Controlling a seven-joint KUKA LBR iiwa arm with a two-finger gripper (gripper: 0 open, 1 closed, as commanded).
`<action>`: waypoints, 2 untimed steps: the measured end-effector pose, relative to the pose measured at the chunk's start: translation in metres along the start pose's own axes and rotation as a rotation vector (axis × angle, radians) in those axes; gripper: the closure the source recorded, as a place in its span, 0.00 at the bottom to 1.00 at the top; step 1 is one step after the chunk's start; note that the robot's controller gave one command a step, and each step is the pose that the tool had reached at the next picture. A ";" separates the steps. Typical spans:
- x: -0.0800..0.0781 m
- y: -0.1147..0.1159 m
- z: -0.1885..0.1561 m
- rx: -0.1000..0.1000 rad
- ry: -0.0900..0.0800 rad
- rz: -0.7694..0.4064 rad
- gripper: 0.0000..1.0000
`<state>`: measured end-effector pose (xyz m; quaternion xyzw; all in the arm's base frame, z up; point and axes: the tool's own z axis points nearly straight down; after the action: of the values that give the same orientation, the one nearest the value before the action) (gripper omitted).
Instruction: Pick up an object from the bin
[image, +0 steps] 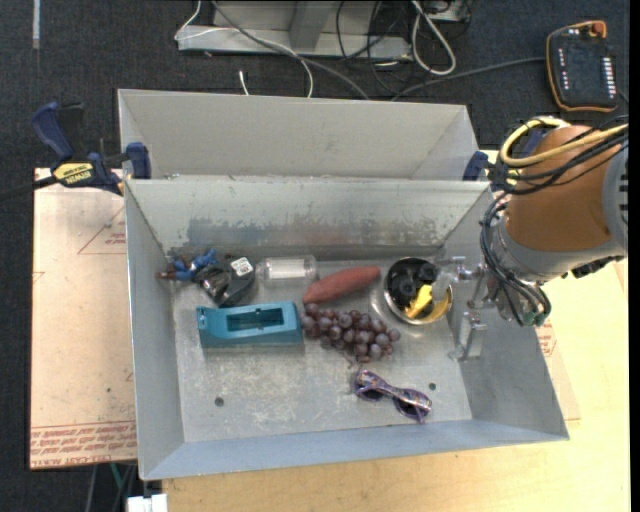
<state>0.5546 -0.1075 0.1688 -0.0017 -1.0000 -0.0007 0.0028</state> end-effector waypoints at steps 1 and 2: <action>-0.001 0.001 -0.005 0.001 -0.007 -0.003 0.00; -0.023 -0.031 0.053 0.000 -0.003 0.049 0.00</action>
Offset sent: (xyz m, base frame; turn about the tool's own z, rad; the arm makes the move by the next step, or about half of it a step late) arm 0.0224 -0.0300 -0.0493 0.0466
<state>0.5773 -0.1383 0.1159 -0.0262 -0.9997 -0.0008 0.0015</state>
